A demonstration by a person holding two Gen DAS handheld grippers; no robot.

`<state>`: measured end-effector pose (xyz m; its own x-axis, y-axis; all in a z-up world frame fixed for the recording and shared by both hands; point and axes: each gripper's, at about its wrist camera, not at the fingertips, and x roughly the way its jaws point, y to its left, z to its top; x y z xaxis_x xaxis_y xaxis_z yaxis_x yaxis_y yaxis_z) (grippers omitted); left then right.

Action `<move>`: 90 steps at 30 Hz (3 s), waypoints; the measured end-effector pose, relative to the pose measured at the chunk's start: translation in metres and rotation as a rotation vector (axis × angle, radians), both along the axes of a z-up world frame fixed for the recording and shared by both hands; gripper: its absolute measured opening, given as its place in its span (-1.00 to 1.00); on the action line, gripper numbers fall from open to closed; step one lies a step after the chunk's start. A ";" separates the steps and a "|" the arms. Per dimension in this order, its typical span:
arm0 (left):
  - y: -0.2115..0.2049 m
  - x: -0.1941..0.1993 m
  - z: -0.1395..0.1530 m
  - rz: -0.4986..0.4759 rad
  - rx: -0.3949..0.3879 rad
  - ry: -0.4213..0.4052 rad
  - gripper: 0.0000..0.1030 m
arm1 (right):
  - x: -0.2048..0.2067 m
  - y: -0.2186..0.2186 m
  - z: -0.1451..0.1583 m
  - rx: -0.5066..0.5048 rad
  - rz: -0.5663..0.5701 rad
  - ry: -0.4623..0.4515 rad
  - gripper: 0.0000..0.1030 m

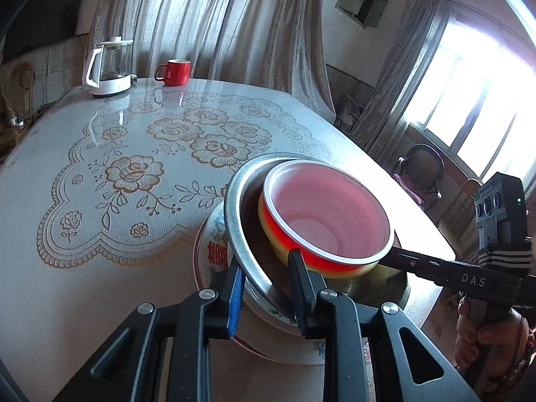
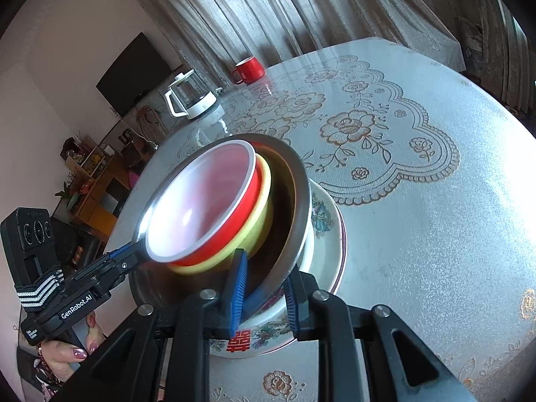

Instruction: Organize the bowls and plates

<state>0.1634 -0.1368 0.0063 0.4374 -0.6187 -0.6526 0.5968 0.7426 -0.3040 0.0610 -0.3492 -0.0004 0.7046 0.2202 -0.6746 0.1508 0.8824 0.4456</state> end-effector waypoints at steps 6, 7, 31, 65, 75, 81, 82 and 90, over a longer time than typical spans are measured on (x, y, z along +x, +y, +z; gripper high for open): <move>0.002 -0.001 -0.009 0.013 0.013 0.023 -0.50 | 0.002 0.001 -0.008 0.011 0.005 0.024 -0.61; 0.002 -0.001 -0.011 0.015 0.016 0.030 -0.50 | 0.002 0.001 -0.009 0.013 0.006 0.028 -0.61; -0.001 -0.005 -0.015 0.046 0.037 -0.002 -0.43 | 0.003 0.001 -0.015 0.035 -0.021 0.026 -0.58; 0.042 -0.096 0.003 0.263 0.265 -0.176 1.00 | -0.101 0.049 0.018 -0.415 -0.085 -0.068 0.51; 0.058 -0.126 0.007 0.283 0.167 -0.122 1.00 | -0.118 0.085 -0.003 -0.355 -0.092 -0.025 0.51; 0.052 -0.139 0.010 0.298 0.212 -0.160 1.00 | -0.122 0.096 0.000 -0.384 -0.083 -0.040 0.51; 0.052 -0.140 0.009 0.294 0.216 -0.160 1.00 | -0.122 0.097 0.001 -0.387 -0.079 -0.044 0.51; 0.053 -0.141 0.008 0.312 0.243 -0.185 1.00 | -0.123 0.103 0.002 -0.407 -0.075 -0.041 0.51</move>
